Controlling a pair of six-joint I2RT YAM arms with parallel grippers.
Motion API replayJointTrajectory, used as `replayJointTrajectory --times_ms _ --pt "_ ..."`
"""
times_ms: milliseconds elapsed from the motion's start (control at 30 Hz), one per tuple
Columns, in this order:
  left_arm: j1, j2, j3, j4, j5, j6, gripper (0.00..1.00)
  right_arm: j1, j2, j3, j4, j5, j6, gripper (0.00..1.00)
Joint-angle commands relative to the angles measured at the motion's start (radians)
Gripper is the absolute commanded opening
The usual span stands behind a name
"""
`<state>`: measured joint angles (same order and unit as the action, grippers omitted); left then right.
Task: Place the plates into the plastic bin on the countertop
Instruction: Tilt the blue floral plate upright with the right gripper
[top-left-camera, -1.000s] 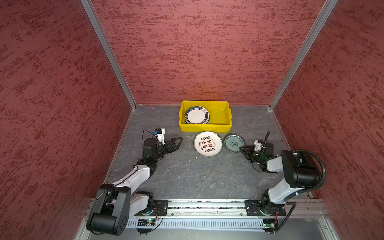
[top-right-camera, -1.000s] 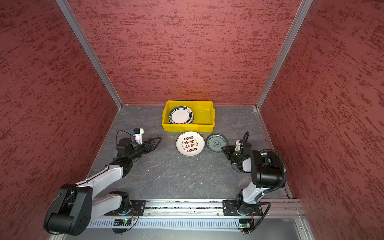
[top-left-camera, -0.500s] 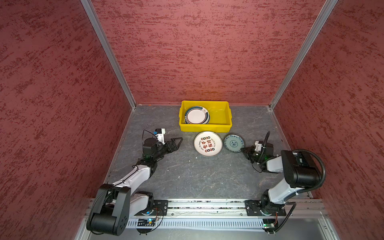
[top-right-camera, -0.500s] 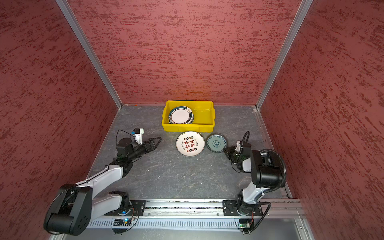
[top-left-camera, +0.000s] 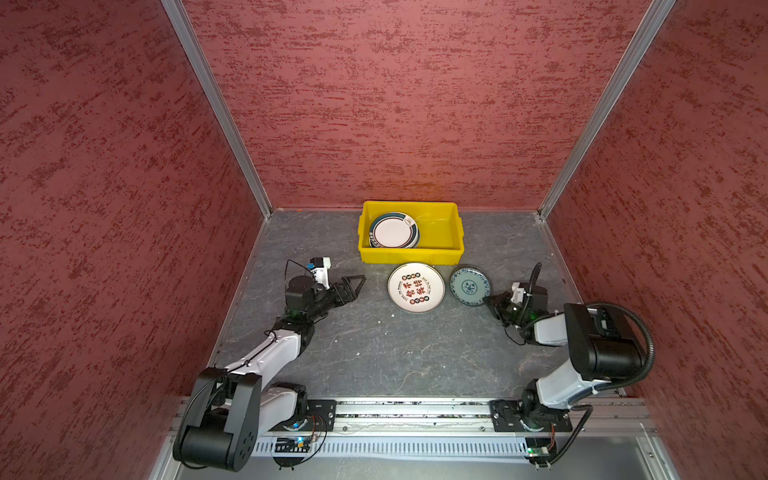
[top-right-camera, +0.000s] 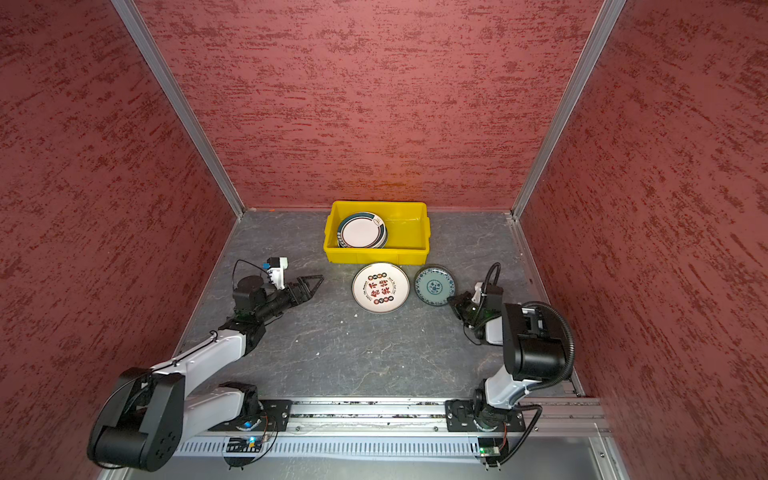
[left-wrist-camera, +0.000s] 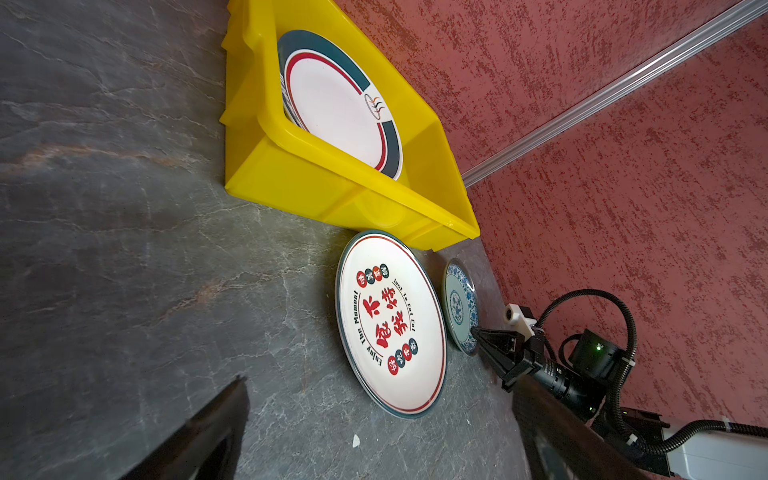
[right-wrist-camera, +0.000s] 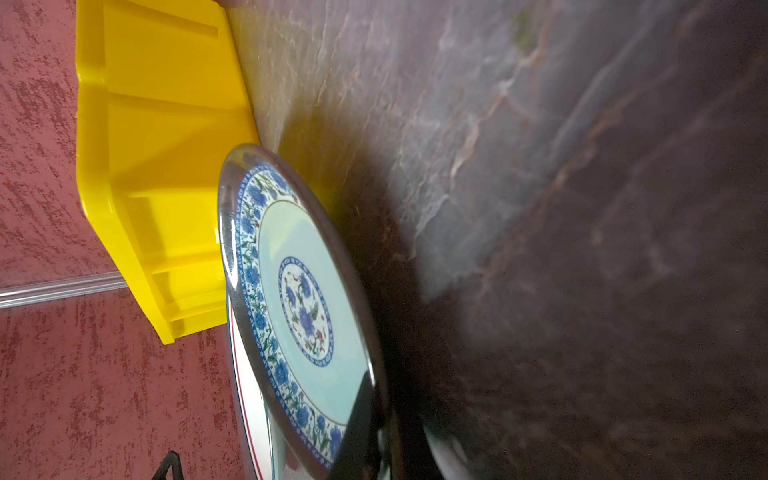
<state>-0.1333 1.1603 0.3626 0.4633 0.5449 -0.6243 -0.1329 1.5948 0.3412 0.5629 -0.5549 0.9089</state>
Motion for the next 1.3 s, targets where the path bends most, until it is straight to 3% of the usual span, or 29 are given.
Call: replayJointTrajectory --times_ms 0,300,433,833,1033,1267 --pt "0.008 0.007 0.010 -0.002 0.004 -0.002 0.99 -0.006 -0.047 -0.004 -0.051 0.051 -0.011 0.00" --pt "0.008 0.004 -0.004 0.068 0.031 -0.016 0.99 -0.006 -0.136 -0.027 -0.107 0.055 0.032 0.00" --pt "0.008 -0.001 -0.008 0.074 0.033 -0.015 0.99 -0.006 -0.249 -0.044 -0.130 0.059 0.080 0.00" --pt "0.008 0.009 -0.005 0.082 0.046 -0.027 0.99 -0.005 -0.691 0.030 -0.487 0.181 0.079 0.00" --pt "0.007 0.009 -0.007 0.090 0.049 -0.034 0.99 -0.006 -0.733 0.151 -0.627 0.153 0.021 0.00" --pt "0.007 -0.003 -0.001 0.081 0.065 -0.040 0.99 -0.004 -0.713 0.148 -0.583 0.124 0.037 0.00"
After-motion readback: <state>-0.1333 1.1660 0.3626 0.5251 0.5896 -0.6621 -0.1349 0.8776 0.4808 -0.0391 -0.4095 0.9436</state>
